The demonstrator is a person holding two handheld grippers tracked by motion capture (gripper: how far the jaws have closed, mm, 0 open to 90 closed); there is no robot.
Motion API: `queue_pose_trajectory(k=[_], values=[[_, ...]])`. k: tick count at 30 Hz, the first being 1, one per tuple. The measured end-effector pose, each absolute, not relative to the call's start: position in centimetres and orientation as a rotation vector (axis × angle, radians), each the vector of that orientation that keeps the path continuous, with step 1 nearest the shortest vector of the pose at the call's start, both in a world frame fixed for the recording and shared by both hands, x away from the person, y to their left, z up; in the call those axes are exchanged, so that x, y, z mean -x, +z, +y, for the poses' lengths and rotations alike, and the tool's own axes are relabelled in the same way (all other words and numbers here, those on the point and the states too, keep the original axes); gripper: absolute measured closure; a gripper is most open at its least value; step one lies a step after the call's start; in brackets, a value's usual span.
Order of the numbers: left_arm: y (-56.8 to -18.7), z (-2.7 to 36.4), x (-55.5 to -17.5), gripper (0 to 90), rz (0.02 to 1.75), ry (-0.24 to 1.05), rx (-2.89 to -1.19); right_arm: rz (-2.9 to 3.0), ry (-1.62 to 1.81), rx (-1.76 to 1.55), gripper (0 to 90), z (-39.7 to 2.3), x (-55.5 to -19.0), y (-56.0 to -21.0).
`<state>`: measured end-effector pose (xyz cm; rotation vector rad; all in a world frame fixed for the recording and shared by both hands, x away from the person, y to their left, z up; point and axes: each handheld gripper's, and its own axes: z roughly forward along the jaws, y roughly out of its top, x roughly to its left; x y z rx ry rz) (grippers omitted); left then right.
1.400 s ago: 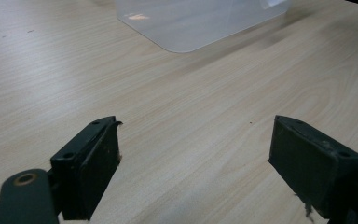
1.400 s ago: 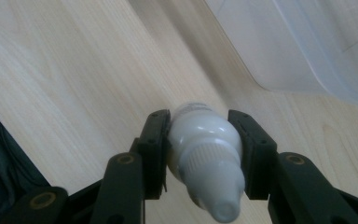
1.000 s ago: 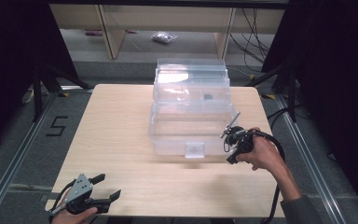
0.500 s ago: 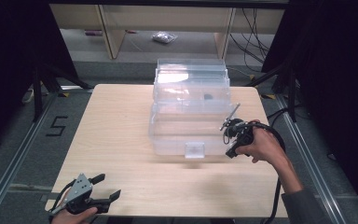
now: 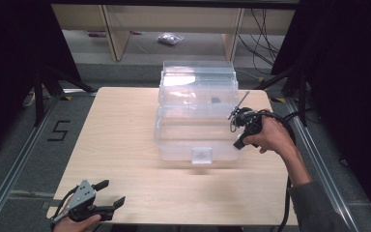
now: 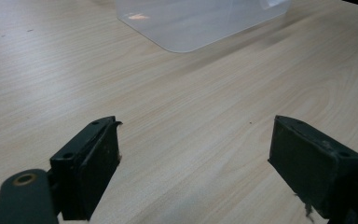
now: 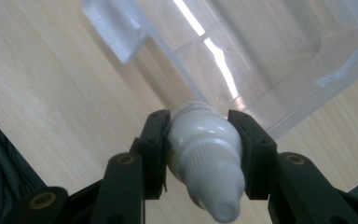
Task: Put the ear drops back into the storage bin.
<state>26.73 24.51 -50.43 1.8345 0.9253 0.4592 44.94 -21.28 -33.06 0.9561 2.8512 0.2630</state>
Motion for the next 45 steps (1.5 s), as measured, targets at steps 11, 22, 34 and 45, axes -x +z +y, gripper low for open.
queue_pose_trajectory(k=[11, 22, 34, 45], values=[[-50.4, 24.5, -26.7, 15.3, 0.92, 0.456, -1.83, 2.834, 0.219, -0.979, 60.2, -21.0, -47.7, -33.7], [-50.5, 24.5, -26.8, 15.2, 0.916, 0.455, -1.835, 2.826, 0.19, -1.023, 60.1, -21.2, -49.1, -34.8], [-50.5, 24.5, -26.8, 15.3, 0.916, 0.451, -1.833, 2.833, 0.097, -1.138, 60.1, -20.4, -50.4, -36.1], [-50.4, 24.5, -26.8, 15.3, 0.925, 0.446, -1.831, 2.841, 0.071, -1.184, 60.2, -20.3, -51.8, -38.4]])
